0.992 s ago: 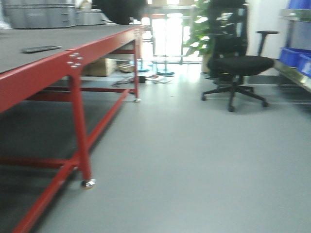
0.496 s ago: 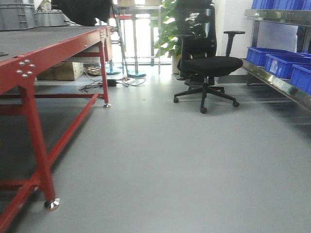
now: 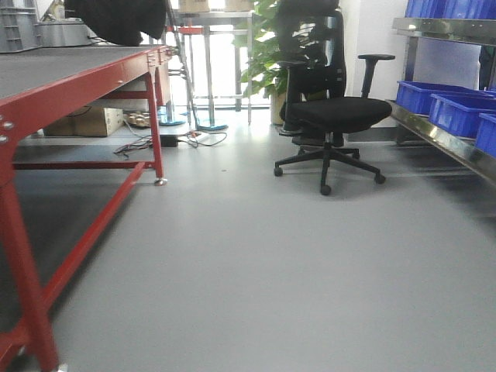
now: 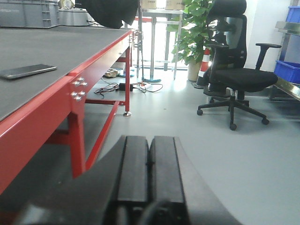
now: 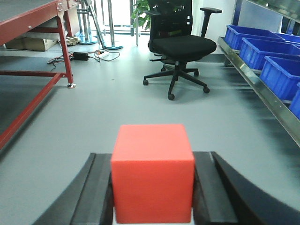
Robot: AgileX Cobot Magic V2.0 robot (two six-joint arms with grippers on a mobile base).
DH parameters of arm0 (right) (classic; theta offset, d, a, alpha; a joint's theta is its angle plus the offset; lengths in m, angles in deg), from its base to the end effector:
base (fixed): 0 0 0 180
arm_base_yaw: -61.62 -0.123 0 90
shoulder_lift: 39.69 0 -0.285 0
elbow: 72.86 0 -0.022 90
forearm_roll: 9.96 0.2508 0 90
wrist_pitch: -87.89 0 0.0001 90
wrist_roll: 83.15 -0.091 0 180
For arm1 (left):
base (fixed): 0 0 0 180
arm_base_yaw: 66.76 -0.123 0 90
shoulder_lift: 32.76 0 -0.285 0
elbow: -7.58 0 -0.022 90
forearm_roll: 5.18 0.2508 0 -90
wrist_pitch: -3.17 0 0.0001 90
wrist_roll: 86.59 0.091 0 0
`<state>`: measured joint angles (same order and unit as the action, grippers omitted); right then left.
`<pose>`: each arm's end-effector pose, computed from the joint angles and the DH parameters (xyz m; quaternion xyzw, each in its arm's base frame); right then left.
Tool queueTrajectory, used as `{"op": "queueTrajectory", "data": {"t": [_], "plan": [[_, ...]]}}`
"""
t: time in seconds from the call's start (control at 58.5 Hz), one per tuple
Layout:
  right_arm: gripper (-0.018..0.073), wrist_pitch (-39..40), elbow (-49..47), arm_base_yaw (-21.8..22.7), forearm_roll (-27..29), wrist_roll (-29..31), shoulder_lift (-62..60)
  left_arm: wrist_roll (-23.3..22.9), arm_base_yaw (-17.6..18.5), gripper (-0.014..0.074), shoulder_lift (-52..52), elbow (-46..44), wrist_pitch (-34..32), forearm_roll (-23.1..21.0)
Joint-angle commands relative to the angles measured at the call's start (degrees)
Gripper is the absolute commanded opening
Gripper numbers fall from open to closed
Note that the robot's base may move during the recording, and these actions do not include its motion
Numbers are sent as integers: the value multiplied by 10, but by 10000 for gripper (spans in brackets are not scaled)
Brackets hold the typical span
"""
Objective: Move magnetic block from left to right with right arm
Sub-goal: 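Drive the base away from the first table holding the cube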
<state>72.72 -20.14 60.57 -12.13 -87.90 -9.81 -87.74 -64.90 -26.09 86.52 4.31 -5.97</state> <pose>0.0889 0.0007 0.3067 0.0138 0.7532 0.0175 0.6574 0.0561 -0.0018 0.2023 -0.0004 0.6868 -0.0242 0.7265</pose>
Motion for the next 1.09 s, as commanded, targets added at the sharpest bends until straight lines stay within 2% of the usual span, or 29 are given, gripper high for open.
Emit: {"op": "queueTrajectory", "data": {"t": [0.0,1.078], "plan": [[317,52,-16,4,-5,4,4,-1,0,-117,-1,6,-47,-5],[317,52,-16,4,-5,4,4,-1,0,-117,-1,6,-47,-5]]}}
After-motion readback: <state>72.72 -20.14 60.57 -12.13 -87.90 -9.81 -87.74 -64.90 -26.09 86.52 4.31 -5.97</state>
